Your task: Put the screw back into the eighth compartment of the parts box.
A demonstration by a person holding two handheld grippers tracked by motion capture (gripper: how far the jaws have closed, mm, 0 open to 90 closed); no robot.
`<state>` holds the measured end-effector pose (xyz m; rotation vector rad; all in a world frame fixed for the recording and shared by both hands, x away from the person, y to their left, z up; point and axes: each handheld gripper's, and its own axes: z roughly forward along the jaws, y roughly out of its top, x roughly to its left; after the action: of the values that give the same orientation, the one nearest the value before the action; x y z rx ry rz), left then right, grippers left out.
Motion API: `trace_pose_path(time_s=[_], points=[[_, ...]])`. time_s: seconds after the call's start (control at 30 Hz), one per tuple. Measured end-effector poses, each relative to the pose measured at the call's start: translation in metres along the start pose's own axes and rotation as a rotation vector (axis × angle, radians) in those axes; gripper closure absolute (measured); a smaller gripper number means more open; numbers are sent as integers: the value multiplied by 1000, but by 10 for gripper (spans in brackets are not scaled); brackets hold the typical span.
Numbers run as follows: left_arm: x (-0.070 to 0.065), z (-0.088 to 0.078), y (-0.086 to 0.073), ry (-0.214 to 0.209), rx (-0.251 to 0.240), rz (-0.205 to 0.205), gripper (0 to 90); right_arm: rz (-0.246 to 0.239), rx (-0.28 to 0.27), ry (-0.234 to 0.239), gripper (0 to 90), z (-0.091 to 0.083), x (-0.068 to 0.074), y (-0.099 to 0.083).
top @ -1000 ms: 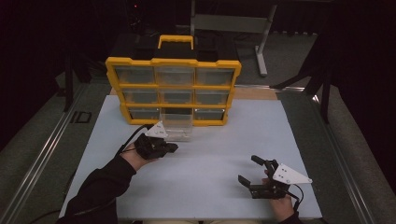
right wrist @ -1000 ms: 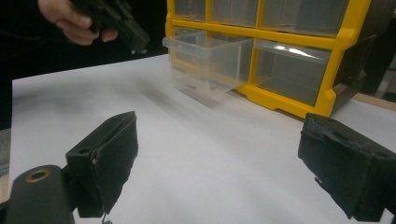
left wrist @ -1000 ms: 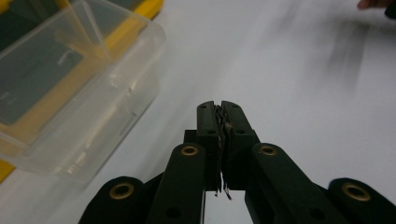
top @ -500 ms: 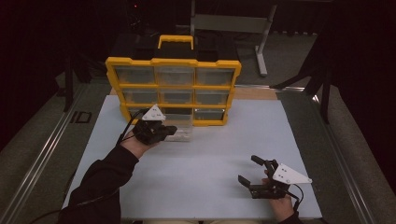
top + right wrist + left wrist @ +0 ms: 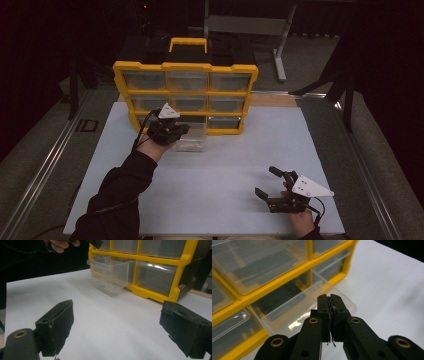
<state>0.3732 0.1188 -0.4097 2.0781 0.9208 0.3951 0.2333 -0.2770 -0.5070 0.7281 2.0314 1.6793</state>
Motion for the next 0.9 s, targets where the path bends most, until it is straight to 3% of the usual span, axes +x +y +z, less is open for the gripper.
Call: trace_pose_path(time_s=[0.13, 0.4, 0.67, 0.83, 0.9], points=[[0, 6, 1, 13, -6, -34, 873, 0, 0, 0, 120, 0, 0, 0], [1, 18, 3, 70, 30, -88, 873, -2, 3, -2, 120, 0, 0, 0], [3, 28, 1, 74, 55, -126, 872, 1, 3, 0, 120, 1, 0, 0], [4, 32, 1, 81, 87, -135, 872, 2, 6, -1, 121, 1, 0, 0], [4, 37, 2, 85, 123, -141, 873, 1, 6, 0, 120, 1, 0, -1]])
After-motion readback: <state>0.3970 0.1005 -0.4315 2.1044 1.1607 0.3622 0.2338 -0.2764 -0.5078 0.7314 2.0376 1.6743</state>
